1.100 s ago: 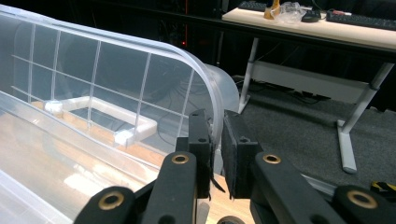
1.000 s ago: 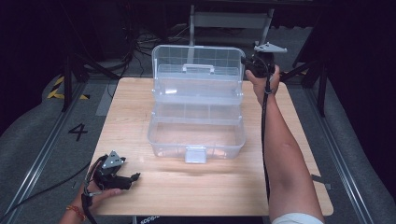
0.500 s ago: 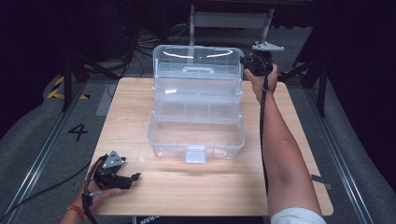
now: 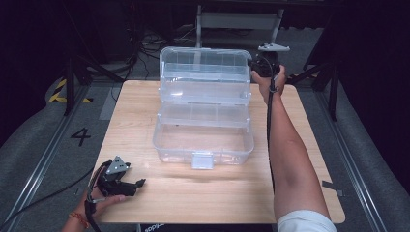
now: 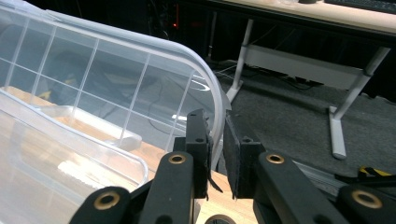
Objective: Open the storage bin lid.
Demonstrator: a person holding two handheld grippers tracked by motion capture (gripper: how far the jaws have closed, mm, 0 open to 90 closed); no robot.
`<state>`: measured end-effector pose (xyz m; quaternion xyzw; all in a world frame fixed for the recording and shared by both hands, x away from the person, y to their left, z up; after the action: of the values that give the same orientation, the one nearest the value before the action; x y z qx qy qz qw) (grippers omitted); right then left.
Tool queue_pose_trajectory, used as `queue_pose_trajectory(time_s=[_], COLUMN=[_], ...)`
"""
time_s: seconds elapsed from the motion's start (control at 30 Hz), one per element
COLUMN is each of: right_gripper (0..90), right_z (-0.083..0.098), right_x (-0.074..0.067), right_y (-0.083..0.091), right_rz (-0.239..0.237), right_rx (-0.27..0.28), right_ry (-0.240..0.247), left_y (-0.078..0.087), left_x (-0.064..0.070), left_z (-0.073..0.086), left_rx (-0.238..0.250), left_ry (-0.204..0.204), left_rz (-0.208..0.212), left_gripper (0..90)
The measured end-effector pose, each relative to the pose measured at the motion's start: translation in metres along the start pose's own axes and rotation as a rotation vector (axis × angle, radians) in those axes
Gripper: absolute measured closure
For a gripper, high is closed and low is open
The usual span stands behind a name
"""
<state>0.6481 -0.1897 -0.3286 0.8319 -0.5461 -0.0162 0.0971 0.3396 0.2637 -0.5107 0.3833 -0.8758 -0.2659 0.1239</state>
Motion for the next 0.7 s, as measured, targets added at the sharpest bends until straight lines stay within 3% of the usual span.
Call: queue_pose_trajectory(time_s=[0.47,0.7], right_gripper=[79.3,81.8], right_z=[0.0050,0.0092], right_x=[0.0002,0.0028], right_y=[-0.0067,-0.0061], right_rz=[0.032,0.014], right_rx=[-0.029,-0.054], right_ry=[0.026,0.032], left_y=[0.0002,0.0004], left_x=[0.0006,0.0001], left_z=[0.0002,0.0002], left_rx=[-0.002,-0.004], left_ry=[0.006,-0.002], left_rz=[-0.002,-0.001], left_gripper=[14.4,14.3])
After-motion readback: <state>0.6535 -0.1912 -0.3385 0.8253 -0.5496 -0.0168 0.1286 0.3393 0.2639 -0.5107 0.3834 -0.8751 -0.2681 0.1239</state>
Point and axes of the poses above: each handheld gripper's, and its own axes: y roughly backward along the jaws, z roughly out of its underside, x roughly to its right, the point moved 4 cm from there along -y, roughly forward along the jaws, and after that the axes turned 13 degrees about x, right-handed, at the moved point
